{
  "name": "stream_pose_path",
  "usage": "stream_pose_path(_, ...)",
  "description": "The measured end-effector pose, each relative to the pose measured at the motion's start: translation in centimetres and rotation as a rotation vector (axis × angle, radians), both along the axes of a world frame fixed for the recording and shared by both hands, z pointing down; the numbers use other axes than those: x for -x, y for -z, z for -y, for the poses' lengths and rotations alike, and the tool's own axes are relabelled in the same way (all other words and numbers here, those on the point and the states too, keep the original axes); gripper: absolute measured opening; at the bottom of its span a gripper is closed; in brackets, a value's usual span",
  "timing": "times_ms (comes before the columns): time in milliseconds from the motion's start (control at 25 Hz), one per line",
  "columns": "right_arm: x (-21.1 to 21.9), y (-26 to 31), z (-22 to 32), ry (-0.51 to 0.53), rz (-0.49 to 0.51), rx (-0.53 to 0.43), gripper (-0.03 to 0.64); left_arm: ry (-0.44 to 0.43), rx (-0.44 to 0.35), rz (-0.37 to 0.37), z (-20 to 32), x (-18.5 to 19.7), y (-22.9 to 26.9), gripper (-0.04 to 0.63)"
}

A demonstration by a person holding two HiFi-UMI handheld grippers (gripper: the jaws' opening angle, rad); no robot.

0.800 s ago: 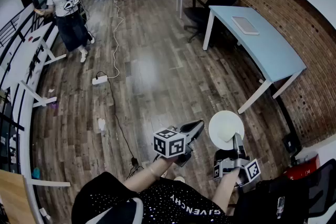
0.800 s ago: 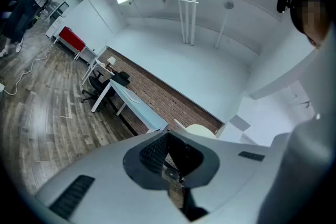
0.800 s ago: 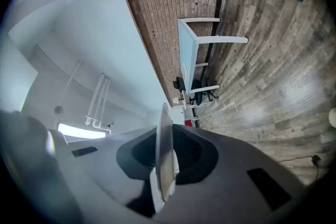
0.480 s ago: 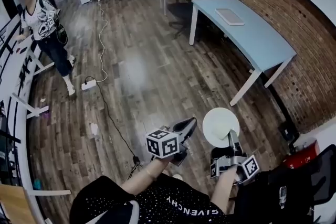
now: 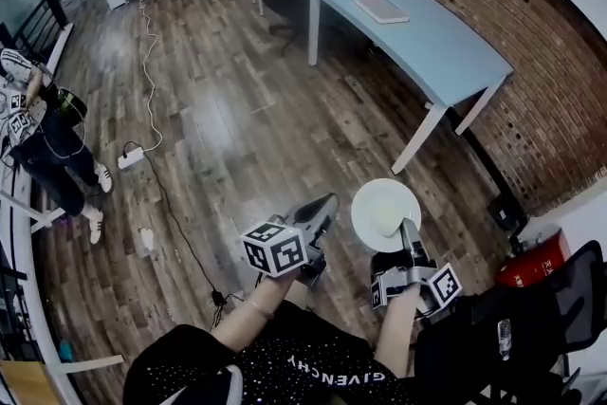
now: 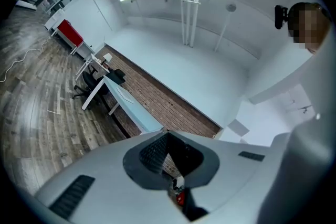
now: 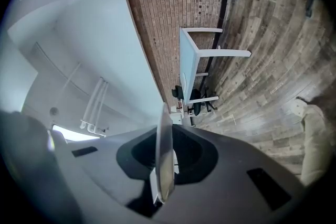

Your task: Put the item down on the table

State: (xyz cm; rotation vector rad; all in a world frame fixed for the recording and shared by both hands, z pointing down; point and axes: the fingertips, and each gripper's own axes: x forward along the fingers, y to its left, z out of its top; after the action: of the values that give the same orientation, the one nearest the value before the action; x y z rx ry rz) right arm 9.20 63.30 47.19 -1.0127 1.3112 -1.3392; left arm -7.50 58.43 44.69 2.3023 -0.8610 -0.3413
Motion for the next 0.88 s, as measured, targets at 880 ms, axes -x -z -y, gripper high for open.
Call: stream_pose_path(880, -0.3, 2.8, 34.5, 0.01, -0.021, -0.002, 0.046, -0.029, -0.009, -0.027, 33.8, -0.7, 2.3, 0.01)
